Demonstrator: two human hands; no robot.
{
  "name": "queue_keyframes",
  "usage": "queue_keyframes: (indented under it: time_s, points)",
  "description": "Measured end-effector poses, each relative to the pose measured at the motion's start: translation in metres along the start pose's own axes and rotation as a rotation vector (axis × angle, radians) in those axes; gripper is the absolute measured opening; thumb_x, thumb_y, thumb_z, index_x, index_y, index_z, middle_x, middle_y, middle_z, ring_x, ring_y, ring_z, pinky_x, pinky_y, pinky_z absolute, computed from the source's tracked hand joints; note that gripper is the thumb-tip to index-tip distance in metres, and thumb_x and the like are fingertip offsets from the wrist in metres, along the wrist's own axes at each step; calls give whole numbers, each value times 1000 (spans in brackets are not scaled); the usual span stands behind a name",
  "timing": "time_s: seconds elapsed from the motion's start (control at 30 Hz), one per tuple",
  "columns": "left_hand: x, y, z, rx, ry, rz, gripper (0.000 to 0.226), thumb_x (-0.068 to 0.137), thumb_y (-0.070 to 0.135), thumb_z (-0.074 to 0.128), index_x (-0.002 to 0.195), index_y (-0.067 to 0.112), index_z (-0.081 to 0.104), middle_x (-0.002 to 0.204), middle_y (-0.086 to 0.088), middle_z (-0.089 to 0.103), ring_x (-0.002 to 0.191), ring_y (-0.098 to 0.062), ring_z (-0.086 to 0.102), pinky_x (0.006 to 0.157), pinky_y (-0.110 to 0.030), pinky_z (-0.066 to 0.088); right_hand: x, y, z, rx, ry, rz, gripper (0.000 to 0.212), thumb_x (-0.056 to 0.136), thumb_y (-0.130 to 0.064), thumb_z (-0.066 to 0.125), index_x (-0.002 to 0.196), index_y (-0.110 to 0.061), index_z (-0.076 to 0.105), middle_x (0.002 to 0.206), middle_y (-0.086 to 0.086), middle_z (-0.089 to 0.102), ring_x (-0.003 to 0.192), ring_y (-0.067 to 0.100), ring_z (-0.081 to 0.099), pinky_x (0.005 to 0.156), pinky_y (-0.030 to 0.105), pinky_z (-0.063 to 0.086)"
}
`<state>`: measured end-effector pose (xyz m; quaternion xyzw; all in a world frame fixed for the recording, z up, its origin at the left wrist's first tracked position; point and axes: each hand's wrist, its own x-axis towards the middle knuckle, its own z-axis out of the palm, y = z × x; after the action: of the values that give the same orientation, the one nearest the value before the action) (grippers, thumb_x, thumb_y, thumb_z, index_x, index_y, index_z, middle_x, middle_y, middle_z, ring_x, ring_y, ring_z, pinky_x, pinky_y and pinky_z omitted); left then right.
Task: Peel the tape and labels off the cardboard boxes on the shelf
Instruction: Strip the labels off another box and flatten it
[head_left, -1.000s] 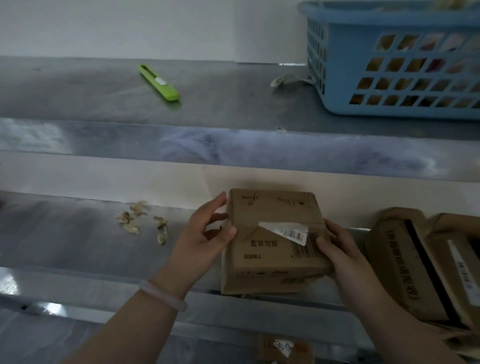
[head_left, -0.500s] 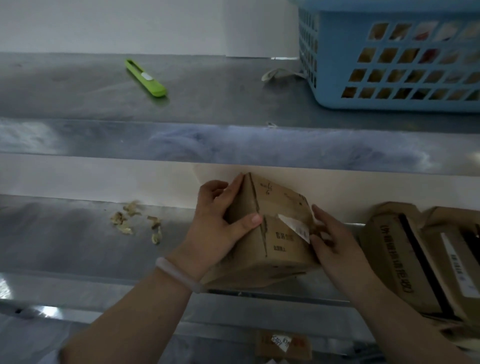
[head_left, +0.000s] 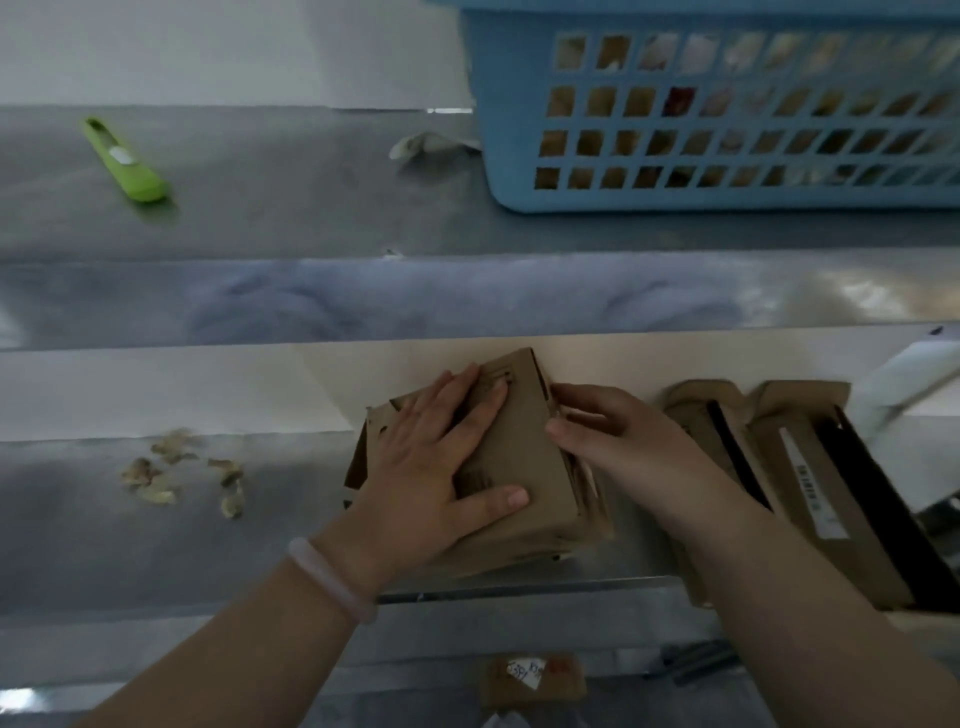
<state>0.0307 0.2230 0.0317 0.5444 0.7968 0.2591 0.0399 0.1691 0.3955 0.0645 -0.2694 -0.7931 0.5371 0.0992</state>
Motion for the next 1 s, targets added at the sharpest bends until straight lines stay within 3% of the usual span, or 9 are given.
queue_keyframes:
  time_s: [0.17, 0.23, 0.4, 0.53, 0.67, 0.77, 0.87, 0.93, 1.0]
  points:
    - [9, 9, 10, 52, 3, 25, 86, 74, 89, 21, 148, 49, 3, 158, 19, -7, 145, -2, -9, 116, -31, -4, 5, 4, -26, -36, -115, 26, 48, 81, -49, 72, 126, -39, 62, 122, -19, 65, 112, -2, 60, 105, 36, 44]
    - [13, 11, 11, 75, -12, 40, 86, 74, 89, 21, 148, 49, 2, 158, 20, -8, 144, -1, -10, 116, -31, -5, 3, 4, -31, -59, -122, 18, 40, 85, -42, 70, 124, -41, 62, 120, -22, 65, 112, -4, 59, 105, 33, 45]
    - [11, 7, -1, 94, -52, 90, 86, 73, 89, 27, 146, 53, 2, 158, 22, -8, 145, -3, -8, 117, -33, -4, -10, 6, -25, 81, -42, -76, 51, 87, -21, 71, 130, -42, 53, 124, -22, 59, 115, -9, 54, 100, 20, 45]
    - [17, 7, -10, 175, -125, 90, 84, 70, 91, 24, 144, 58, 2, 156, 25, -10, 144, -2, -10, 117, -34, -8, -11, 16, -11, 176, -84, -96, 51, 91, -2, 63, 134, -27, 53, 133, -9, 59, 124, 5, 54, 103, 36, 47]
    - [27, -3, -12, 287, -280, 95, 84, 71, 89, 24, 144, 55, -2, 155, 28, -12, 143, 1, -10, 114, -30, -12, -17, 31, 23, 290, -93, 3, 50, 94, 2, 55, 119, -41, 57, 124, -15, 63, 114, 7, 62, 91, 35, 55]
    - [29, -7, -11, 299, -303, 87, 94, 70, 88, 27, 149, 45, -1, 155, 27, -10, 143, 2, -8, 114, -28, -11, -20, 41, 32, 9, 96, -168, 44, 93, -7, 60, 121, -41, 59, 117, -17, 65, 110, -1, 61, 95, 27, 52]
    - [28, -5, -10, 321, -299, 92, 96, 68, 89, 23, 149, 44, -1, 156, 25, -8, 143, 2, -7, 114, -28, -11, -19, 42, 27, -323, 183, -306, 33, 90, -16, 65, 122, -24, 66, 113, -5, 67, 101, 4, 64, 91, 29, 54]
    - [28, -6, -9, 316, -301, 86, 96, 67, 90, 20, 149, 44, 0, 156, 25, -7, 143, 2, -6, 115, -28, -11, -17, 39, 24, -399, 179, -348, 32, 85, -22, 63, 115, -17, 70, 105, 0, 69, 92, 7, 66, 85, 27, 55]
    - [29, -6, -9, 311, -303, 80, 96, 67, 90, 21, 149, 45, 0, 156, 25, -6, 143, 3, -5, 115, -29, -11, -14, 37, 21, -423, 177, -349, 31, 80, -26, 63, 109, -16, 72, 98, 0, 69, 89, 6, 64, 83, 13, 49]
